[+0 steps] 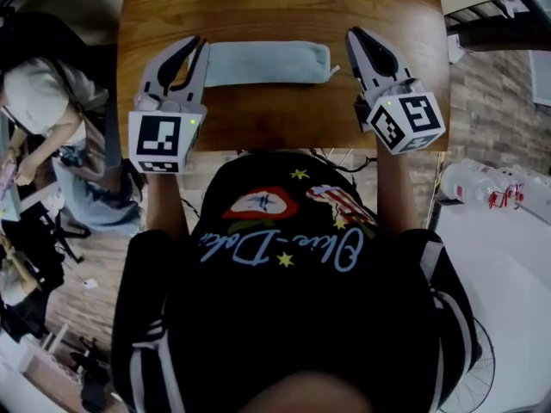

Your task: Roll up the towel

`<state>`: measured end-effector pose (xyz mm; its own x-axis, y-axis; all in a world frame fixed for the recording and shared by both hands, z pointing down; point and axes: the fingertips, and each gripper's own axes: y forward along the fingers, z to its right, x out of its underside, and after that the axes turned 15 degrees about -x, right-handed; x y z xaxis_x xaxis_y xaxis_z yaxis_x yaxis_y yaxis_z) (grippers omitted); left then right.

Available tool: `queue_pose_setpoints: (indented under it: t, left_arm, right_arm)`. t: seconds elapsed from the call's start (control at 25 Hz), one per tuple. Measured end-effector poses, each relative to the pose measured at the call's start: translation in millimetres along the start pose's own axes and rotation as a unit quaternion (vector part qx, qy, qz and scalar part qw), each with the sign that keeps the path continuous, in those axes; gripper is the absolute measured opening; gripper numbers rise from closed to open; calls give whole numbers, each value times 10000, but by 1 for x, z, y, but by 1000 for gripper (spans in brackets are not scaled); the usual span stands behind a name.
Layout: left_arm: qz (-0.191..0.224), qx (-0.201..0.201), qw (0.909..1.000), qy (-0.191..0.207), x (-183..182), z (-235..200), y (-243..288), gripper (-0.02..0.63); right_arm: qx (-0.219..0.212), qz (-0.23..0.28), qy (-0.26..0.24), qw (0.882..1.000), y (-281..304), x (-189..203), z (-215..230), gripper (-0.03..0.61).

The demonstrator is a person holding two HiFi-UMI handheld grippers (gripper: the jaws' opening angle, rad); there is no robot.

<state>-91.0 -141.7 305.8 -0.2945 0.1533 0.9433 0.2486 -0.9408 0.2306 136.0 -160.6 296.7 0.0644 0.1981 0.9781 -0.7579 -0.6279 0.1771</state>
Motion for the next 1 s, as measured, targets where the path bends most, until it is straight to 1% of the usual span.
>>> queue_pose_setpoints:
  t: [0.12, 0.24, 0.36, 0.52, 0.64, 0.8, 1.0]
  left_arm:
    - [251, 39, 9995, 204, -21, 15, -5, 14]
    - [327, 29, 9986, 421, -30, 28, -9, 11]
    - [405, 60, 9974, 585, -38, 34, -12, 11]
    - [488, 129, 9979, 403, -42, 39, -13, 11]
    - [461, 93, 9983, 355, -43, 38, -14, 11]
    - [422, 110, 9988, 234, -42, 37, -17, 11]
    - [412, 125, 9988, 242, -38, 38, -18, 11]
  right_arm:
    - [-122, 116, -262, 9995, -7, -16, -14, 14]
    - [-257, 143, -430, 9986, -8, -24, -33, 12]
    - [-463, 93, -506, 9976, -2, -21, -51, 12]
    - [-569, 84, -465, 9973, 3, -18, -61, 12]
    - [-649, 145, -383, 9970, 3, -22, -63, 5]
    - [-636, 150, -309, 9974, 2, -23, -62, 3]
    - [-671, 63, -355, 9971, 4, -20, -66, 3]
